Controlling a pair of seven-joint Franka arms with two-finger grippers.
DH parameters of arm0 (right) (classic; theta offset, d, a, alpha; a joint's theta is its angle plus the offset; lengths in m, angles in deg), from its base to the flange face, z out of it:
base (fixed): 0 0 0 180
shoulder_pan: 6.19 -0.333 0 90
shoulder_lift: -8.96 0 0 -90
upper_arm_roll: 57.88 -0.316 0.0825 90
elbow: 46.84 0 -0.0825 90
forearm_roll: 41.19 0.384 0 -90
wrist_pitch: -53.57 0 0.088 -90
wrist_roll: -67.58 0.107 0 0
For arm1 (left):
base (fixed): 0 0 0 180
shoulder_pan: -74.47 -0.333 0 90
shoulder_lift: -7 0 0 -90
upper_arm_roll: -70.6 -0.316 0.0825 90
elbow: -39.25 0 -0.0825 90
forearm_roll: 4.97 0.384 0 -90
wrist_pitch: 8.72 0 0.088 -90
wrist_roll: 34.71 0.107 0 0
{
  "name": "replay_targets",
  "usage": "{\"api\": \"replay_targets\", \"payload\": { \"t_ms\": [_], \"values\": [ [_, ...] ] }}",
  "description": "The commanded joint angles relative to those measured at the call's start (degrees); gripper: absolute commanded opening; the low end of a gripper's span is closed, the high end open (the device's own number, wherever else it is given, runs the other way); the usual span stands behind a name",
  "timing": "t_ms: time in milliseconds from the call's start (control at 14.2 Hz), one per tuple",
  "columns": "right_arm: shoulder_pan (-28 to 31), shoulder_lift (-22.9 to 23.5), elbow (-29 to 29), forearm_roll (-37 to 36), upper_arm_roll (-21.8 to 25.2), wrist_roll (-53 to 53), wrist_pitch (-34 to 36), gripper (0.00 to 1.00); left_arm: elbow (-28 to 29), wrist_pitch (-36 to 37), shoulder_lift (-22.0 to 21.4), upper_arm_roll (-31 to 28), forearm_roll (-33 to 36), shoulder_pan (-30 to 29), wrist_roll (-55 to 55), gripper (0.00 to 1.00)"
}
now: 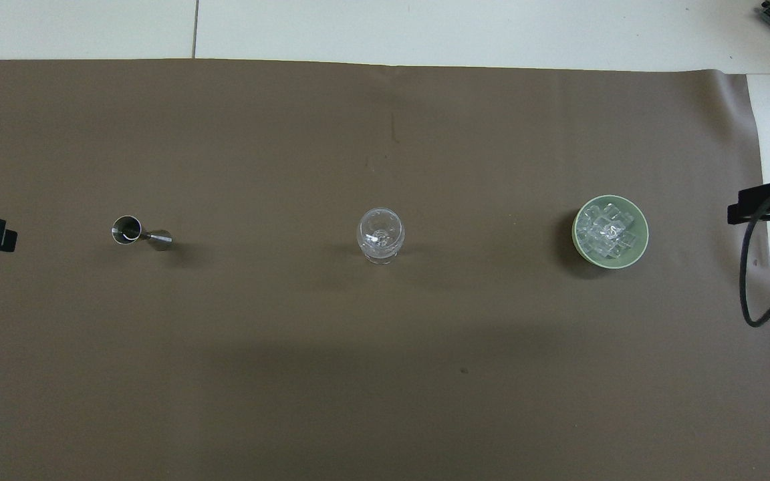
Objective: Pour wine and add ice with both arms
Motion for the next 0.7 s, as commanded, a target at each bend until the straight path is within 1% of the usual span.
{"api": "replay_targets", "payload": {
  "t_ms": [0,634],
  "values": [
    [0.41,-1.77,2.23,0.11,-0.36,1.03,-1.06,1.00,2.64,-1.67,-1.89,0.38,0.86,-0.55,1.05,1.00],
    [0.41,-2.03,2.67,0.11,-0.36,0.94,-0.27,1.00,2.81,-1.14,-1.98,0.38,0.86,0.07,0.08,1.00]
  ]
}}
